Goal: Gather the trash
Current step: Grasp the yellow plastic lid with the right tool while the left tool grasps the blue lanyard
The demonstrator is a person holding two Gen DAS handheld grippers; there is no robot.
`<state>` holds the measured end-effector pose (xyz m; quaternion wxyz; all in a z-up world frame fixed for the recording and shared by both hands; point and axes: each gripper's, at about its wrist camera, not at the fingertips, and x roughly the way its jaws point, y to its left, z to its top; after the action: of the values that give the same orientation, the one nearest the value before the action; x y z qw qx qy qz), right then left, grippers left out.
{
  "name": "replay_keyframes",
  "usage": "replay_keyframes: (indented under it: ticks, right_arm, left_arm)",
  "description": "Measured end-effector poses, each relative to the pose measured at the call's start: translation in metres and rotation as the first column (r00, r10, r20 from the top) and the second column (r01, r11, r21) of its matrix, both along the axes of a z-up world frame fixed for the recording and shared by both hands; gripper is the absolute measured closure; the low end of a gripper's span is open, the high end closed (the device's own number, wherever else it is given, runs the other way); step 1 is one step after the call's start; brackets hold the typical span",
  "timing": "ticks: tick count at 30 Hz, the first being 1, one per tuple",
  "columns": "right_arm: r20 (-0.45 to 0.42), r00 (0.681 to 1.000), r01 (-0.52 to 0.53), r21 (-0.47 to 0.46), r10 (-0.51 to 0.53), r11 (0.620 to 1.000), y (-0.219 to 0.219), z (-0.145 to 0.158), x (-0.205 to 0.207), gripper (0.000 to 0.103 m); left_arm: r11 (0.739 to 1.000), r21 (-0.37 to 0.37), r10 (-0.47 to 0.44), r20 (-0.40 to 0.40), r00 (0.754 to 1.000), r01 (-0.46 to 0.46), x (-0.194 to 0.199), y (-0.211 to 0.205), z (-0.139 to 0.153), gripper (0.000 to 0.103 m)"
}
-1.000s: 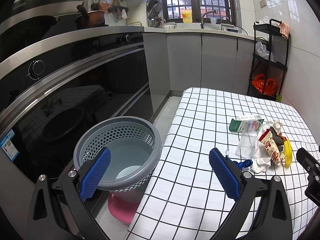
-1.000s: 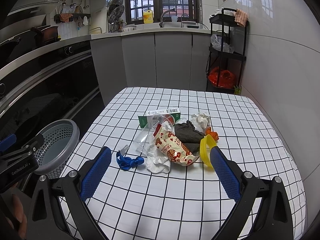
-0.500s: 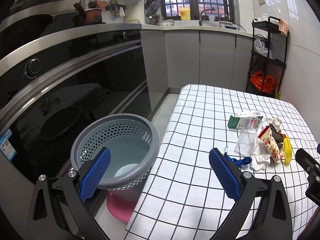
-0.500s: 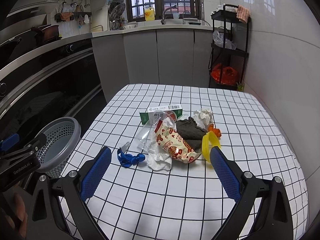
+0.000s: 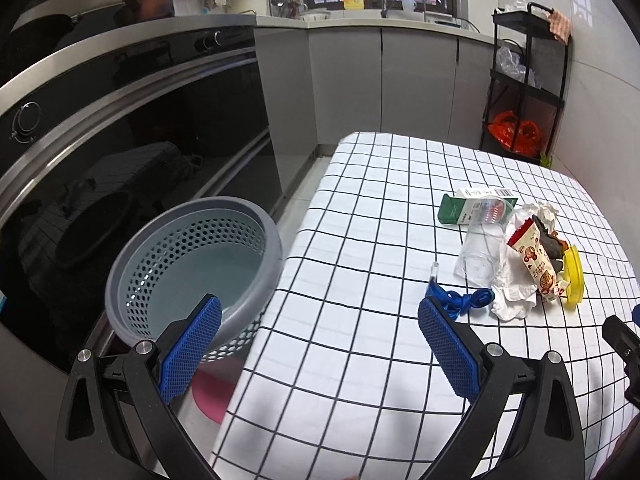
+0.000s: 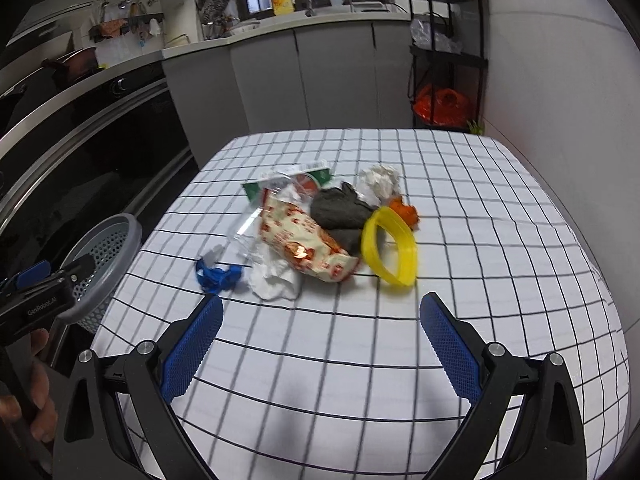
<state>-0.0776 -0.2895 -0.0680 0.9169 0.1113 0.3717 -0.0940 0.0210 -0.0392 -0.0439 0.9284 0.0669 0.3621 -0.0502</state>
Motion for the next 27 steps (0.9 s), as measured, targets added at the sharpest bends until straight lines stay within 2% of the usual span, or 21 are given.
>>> replay_keyframes:
  ticks: [5, 13, 20, 27]
  right_arm:
    - [-0.024, 0.999, 0.041, 0.011, -0.041, 0.999, -0.029, -0.011, 0.006, 0.009]
    - [-0.092, 0.992, 0.084, 0.005, -0.083, 0.996, -0.055, -0.027, 0.050, 0.009]
    - [-0.160, 0.984, 0.089, 0.071, -0.077, 0.993, -0.077, -0.050, 0.086, 0.009]
    - [-0.198, 0.980, 0.065, 0.131, -0.038, 0.989, -0.085, -0.068, 0.103, 0.009]
  left_arm:
    - [1.000, 0.005, -0.017, -0.029, 0.999, 0.017, 0.007, -0.011, -0.010, 0.006]
    - [0.999, 0.022, -0.038, -0.055, 0.998, 0.040, 0.013, -0.028, -0.022, 0.006]
    - [0.998, 0.040, -0.047, -0.060, 0.997, 0.049, 0.014, -0.034, -0.027, 0.006]
    - [0.998, 0.045, -0.048, -0.070, 0.996, 0.051, 0.016, -0.034, -0.030, 0.006]
